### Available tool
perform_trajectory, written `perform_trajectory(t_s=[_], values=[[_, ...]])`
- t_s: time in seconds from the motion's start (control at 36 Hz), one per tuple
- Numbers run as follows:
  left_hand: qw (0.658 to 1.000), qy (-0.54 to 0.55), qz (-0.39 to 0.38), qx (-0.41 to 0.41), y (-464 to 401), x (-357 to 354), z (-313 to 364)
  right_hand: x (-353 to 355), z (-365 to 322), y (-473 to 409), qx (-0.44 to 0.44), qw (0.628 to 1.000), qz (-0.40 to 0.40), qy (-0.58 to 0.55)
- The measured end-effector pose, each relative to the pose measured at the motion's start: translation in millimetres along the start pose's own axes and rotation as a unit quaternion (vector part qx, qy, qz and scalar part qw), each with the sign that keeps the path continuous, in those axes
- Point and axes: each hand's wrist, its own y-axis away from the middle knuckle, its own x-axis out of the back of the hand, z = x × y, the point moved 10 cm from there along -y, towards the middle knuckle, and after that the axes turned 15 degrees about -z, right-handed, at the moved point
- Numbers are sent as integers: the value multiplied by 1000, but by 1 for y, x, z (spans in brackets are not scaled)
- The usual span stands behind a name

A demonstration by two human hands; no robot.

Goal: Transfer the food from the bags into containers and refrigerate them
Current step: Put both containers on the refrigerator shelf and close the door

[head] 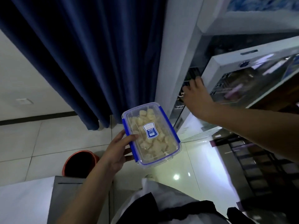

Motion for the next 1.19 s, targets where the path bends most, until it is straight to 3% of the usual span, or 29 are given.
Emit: perform_trajectory(t_s=[0.08, 0.19, 0.33, 0.42, 0.67, 0.83, 1.19], values=[[1000, -10, -12, 11, -2, -5, -7, -24, 1, 37, 17, 997, -2, -75], [999, -30, -25, 24, -9, -20, -19, -54, -7, 99, 42, 998, 3, 50], [996, -54, -58, 36, -11, -54, -39, -99, 0, 156, 50, 998, -2, 45], [994, -65, -74, 41, -5, -78, -53, -118, 9, 186, 7, 997, 22, 74], [985, -101, -126, 64, 45, -153, -113, -220, 42, 268, -48, 992, -113, 35], [982, -111, -137, 74, 73, -188, -146, -291, 76, 316, -107, 968, -226, -34], [974, -148, -153, 74, 78, -238, -164, -392, 153, 368, -211, 926, -302, -86]])
